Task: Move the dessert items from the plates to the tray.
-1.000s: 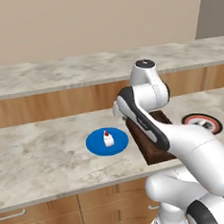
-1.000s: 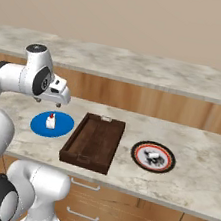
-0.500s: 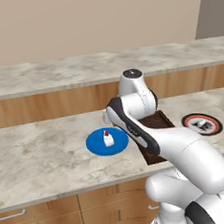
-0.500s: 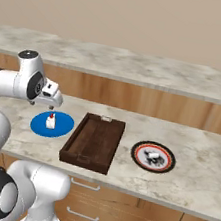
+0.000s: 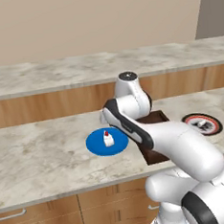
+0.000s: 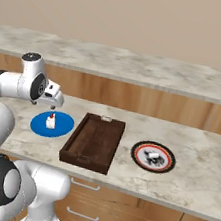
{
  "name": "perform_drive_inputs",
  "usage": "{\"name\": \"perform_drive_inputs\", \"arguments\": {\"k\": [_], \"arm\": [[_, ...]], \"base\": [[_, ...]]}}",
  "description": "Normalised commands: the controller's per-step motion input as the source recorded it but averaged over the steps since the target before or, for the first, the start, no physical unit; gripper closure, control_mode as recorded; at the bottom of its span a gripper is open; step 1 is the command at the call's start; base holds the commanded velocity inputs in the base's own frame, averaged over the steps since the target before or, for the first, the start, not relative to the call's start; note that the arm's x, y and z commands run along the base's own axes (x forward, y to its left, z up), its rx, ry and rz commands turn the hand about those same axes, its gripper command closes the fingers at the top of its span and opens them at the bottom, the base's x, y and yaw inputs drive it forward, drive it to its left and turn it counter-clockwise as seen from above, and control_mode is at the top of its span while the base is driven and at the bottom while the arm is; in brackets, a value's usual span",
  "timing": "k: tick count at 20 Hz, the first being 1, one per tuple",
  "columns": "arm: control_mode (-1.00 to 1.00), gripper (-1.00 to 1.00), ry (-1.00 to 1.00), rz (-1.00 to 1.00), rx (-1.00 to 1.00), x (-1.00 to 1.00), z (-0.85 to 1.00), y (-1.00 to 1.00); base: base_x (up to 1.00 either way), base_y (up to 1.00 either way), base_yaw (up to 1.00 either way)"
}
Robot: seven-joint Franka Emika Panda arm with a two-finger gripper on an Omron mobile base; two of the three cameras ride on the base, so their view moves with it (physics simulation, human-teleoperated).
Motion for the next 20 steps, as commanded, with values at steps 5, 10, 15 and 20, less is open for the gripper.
{"name": "perform_drive_inputs", "arguments": {"k": [5,10,15,20], "arm": [[-1.00,-1.00,0.03,0.00,0.00,0.26,-0.40,0.03],[-1.00,-1.00,0.10,0.00,0.00,0.37,-0.40,0.11],[-1.00,-1.00,0.11,0.00,0.00,0.36,-0.36,0.18],[-1.00,-1.00,0.10,0.00,0.00,0.36,-0.27,0.16]], "base": [[0.00,0.00,0.00],[0.00,0.00,0.00],[0.00,0.00,0.00],[0.00,0.00,0.00]]}}
